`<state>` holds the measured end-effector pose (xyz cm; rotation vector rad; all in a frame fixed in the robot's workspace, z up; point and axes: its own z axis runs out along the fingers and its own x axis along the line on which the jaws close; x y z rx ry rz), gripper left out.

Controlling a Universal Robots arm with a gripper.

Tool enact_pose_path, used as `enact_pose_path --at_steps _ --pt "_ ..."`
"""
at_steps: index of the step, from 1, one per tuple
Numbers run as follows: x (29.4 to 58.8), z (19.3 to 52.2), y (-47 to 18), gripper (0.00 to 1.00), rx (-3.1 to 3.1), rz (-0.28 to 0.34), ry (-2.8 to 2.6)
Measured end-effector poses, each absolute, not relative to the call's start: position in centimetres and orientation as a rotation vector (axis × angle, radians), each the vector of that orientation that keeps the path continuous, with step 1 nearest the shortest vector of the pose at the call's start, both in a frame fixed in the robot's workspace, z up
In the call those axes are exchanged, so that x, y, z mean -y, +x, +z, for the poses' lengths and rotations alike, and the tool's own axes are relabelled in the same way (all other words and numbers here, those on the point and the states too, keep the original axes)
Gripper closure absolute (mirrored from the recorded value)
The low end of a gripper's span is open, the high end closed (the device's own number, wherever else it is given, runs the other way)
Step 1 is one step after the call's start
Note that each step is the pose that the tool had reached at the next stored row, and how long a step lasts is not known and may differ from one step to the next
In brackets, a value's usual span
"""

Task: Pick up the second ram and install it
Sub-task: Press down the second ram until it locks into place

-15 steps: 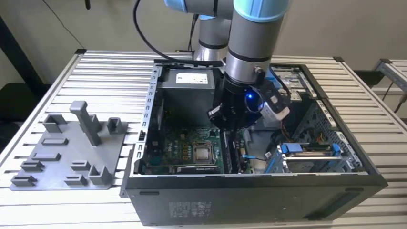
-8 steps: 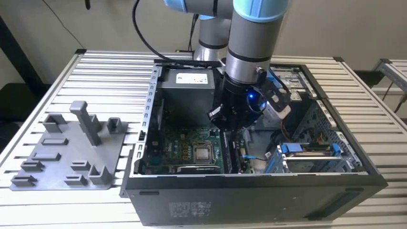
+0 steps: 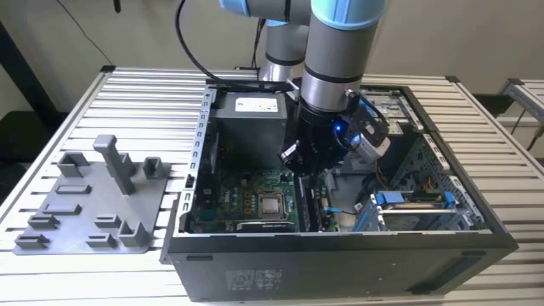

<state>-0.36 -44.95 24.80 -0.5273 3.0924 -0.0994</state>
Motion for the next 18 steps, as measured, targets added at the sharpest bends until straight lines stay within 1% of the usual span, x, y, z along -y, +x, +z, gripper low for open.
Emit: enact_pose_path --at_steps 18 --pt "44.95 24.78 -0.36 0.89 -3.072 -0.1 -0.62"
